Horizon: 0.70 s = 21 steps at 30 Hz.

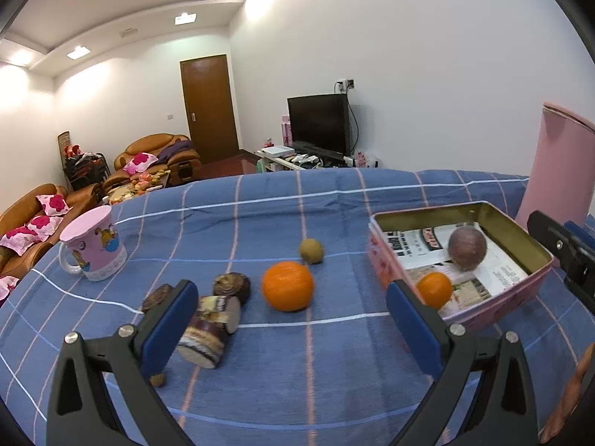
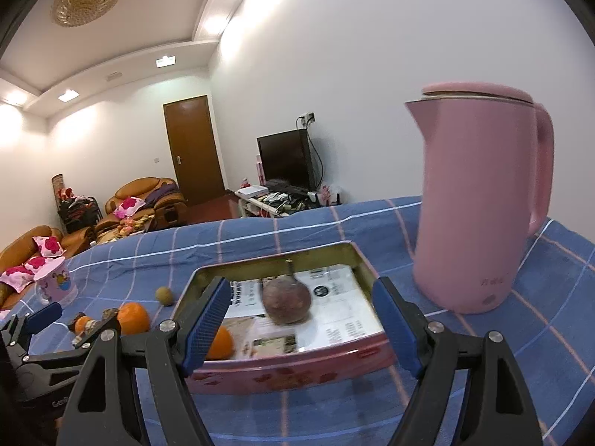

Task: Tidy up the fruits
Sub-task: 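Withdraw both tools from the tin box back toward the remaining fruits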

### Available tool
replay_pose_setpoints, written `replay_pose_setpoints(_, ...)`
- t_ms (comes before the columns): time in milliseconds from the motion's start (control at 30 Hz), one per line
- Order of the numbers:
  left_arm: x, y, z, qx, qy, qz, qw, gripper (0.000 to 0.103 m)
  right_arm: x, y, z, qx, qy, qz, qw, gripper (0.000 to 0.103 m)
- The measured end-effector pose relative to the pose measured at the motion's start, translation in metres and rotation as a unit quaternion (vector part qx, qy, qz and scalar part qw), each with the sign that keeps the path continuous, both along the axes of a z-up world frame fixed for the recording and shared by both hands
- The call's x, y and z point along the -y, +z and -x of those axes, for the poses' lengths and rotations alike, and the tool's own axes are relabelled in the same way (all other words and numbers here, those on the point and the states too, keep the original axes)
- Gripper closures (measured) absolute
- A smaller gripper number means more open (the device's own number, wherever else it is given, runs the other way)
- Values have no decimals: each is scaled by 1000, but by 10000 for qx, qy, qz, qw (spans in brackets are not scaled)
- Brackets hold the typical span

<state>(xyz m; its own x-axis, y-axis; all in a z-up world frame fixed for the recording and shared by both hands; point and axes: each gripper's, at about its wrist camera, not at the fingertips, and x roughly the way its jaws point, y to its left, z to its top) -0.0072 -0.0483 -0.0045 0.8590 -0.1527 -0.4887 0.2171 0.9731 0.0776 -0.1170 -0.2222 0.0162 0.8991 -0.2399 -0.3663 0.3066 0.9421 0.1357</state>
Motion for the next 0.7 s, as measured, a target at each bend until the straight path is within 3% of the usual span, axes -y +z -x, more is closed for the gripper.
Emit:
replay_pose_setpoints(400,-49,-2,-17,-20,223,-123,9997,0,-54,-2,-20,-63,472,46,9989,23)
replay_pose_setpoints(700,-119,-8,-47,-261,610,-270,9974,0,-97,-7,-36,-313,968,125,9947,23)
